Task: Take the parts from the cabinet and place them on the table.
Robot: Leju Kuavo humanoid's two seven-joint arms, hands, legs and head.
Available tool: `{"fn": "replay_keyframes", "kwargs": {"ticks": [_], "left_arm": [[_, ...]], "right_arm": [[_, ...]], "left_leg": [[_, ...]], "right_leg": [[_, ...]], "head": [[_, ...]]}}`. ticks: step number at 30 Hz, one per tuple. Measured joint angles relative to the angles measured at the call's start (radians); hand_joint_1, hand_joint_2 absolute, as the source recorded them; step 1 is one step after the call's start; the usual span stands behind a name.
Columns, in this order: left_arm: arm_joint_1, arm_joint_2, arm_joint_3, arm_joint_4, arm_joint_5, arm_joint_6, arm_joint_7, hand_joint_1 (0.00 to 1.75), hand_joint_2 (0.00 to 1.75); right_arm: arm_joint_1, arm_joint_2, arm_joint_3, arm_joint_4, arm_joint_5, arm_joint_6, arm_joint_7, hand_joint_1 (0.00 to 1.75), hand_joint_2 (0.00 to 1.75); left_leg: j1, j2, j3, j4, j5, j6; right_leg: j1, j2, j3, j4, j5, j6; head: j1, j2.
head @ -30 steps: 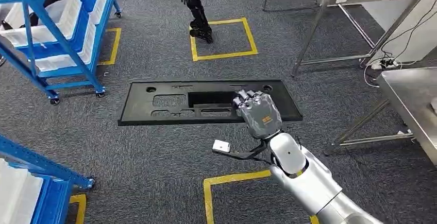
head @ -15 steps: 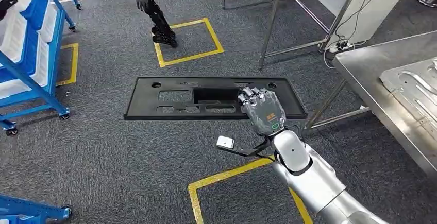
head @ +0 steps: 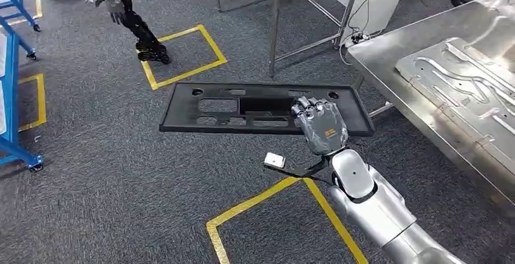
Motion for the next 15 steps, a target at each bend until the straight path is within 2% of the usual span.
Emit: {"fn": "replay_keyframes", "kwargs": {"ticks": [1, 2, 3, 4, 5, 6, 7, 8, 9, 10, 11, 12, 13, 15], "left_arm": [[-0.002, 0.0, 0.0, 0.0, 0.0, 0.0, 0.0, 0.0, 1.75], [-0.004, 0.0, 0.0, 0.0, 0.0, -0.001, 0.0, 0.0, 1.75], [-0.003, 0.0, 0.0, 0.0, 0.001, -0.002, -0.001, 0.0, 1.75], [-0.001, 0.0, 0.0, 0.0, 0.001, -0.002, -0.001, 0.0, 1.75], [0.003, 0.0, 0.0, 0.0, 0.001, -0.002, -0.001, 0.0, 1.75], [0.005, 0.001, 0.0, 0.0, 0.002, -0.003, -0.001, 0.0, 1.75], [0.008, 0.001, 0.0, 0.0, 0.002, -0.003, -0.001, 0.0, 1.75], [0.009, 0.001, 0.001, 0.0, 0.003, -0.003, -0.001, 0.0, 1.75], [0.009, 0.002, 0.001, 0.0, 0.005, -0.003, -0.001, 0.0, 1.75], [0.009, 0.002, 0.001, 0.0, 0.005, -0.003, -0.001, 0.0, 1.75], [0.009, 0.002, 0.001, 0.0, 0.006, -0.003, -0.002, 0.0, 1.75], [0.01, 0.003, 0.001, 0.0, 0.006, -0.002, -0.002, 0.0, 1.75], [0.01, 0.004, 0.001, 0.0, 0.006, -0.002, -0.002, 0.0, 1.75], [0.01, 0.004, 0.001, 0.0, 0.006, -0.002, -0.003, 0.0, 1.75]], "right_arm": [[-0.001, -0.002, -0.002, -0.002, 0.004, 0.0, 0.0, 1.75, 1.75], [0.0, -0.003, -0.006, -0.006, 0.008, 0.0, 0.0, 1.75, 1.75], [-0.005, -0.004, -0.008, -0.008, 0.011, 0.0, 0.001, 1.75, 1.75], [-0.007, -0.003, -0.008, -0.009, 0.013, 0.0, 0.002, 1.75, 1.75], [-0.007, -0.002, -0.008, -0.01, 0.015, 0.0, 0.002, 1.75, 1.75], [-0.006, -0.002, -0.008, -0.01, 0.016, 0.0, 0.002, 1.75, 1.75], [-0.006, -0.002, -0.008, -0.01, 0.018, 0.0, 0.003, 1.75, 1.75], [-0.006, -0.003, -0.008, -0.01, 0.021, 0.0, 0.003, 1.75, 1.75], [-0.006, -0.003, -0.008, -0.011, 0.024, 0.0, 0.003, 1.75, 1.75], [-0.007, -0.003, -0.008, -0.012, 0.026, 0.0, 0.003, 1.75, 1.75], [-0.007, -0.003, -0.008, -0.014, 0.027, 0.0, 0.003, 1.75, 1.75], [-0.008, -0.003, -0.009, -0.014, 0.028, 0.0, 0.004, 1.75, 1.75], [-0.01, -0.003, -0.009, -0.015, 0.029, 0.0, 0.005, 1.75, 1.75], [-0.009, -0.004, -0.011, -0.019, 0.03, 0.0, 0.007, 1.75, 1.75]], "left_leg": [[0.004, 0.006, 0.002, 0.002, -0.005, -0.008], [0.009, -0.04, -0.001, 0.014, -0.021, -0.017], [0.012, -0.082, -0.019, 0.059, -0.054, -0.017], [0.012, -0.105, -0.051, 0.132, -0.093, -0.017], [0.012, -0.118, -0.092, 0.219, -0.131, -0.018], [0.012, -0.121, -0.131, 0.295, -0.156, -0.018], [0.012, -0.121, -0.153, 0.331, -0.154, -0.016], [0.012, -0.122, -0.149, 0.31, -0.126, -0.014], [0.012, -0.125, -0.125, 0.249, -0.082, -0.01], [0.012, -0.137, -0.088, 0.161, -0.031, -0.005], [0.013, -0.171, -0.048, 0.065, 0.015, 0.0], [0.016, -0.216, -0.03, 0.031, 0.001, 0.006], [0.015, -0.208, -0.026, 0.019, 0.004, 0.004], [0.007, -0.188, -0.024, 0.02, 0.005, 0.007]], "right_leg": [[-0.003, 0.014, 0.002, -0.005, 0.004, -0.009], [-0.007, 0.023, 0.005, -0.009, 0.007, -0.014], [-0.008, 0.03, 0.005, -0.009, 0.008, -0.021], [-0.007, 0.039, 0.004, -0.009, 0.009, -0.026], [-0.005, 0.052, 0.005, -0.009, 0.008, -0.028], [-0.003, 0.066, 0.004, -0.008, 0.008, -0.029], [-0.002, 0.082, 0.004, -0.006, 0.008, -0.029], [-0.001, 0.096, 0.005, -0.005, 0.008, -0.029], [-0.001, 0.11, 0.006, -0.004, 0.007, -0.029], [-0.001, 0.124, 0.007, -0.002, 0.007, -0.028], [-0.003, 0.137, 0.007, 0.0, 0.006, -0.026], [0.001, 0.148, 0.002, 0.002, 0.006, -0.022], [-0.004, 0.166, -0.005, 0.004, 0.008, -0.014], [-0.013, 0.187, -0.008, -0.003, 0.016, 0.0]], "head": [[0.0, 0.0], [0.0, 0.0], [0.0, 0.0], [-0.002, 0.0], [-0.001, 0.0], [-0.001, 0.0], [-0.001, 0.0], [-0.001, 0.0], [-0.001, 0.0], [-0.001, 0.0], [-0.001, 0.0], [0.0, 0.0], [-0.001, 0.0], [-0.001, 0.0]]}}
